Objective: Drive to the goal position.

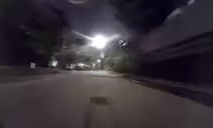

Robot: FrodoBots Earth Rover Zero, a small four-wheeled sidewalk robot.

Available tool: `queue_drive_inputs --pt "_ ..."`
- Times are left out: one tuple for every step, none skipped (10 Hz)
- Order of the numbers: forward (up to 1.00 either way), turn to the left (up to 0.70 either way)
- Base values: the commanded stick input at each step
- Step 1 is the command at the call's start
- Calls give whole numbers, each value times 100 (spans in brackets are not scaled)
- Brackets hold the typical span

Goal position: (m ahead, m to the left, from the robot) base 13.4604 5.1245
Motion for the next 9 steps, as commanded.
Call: queue_drive_inputs --pt "100 -15" --pt "100 -13" --pt "100 -10" --pt "100 0" --pt "100 0" --pt "100 0" --pt "100 0" --pt "100 0" --pt "100 0"
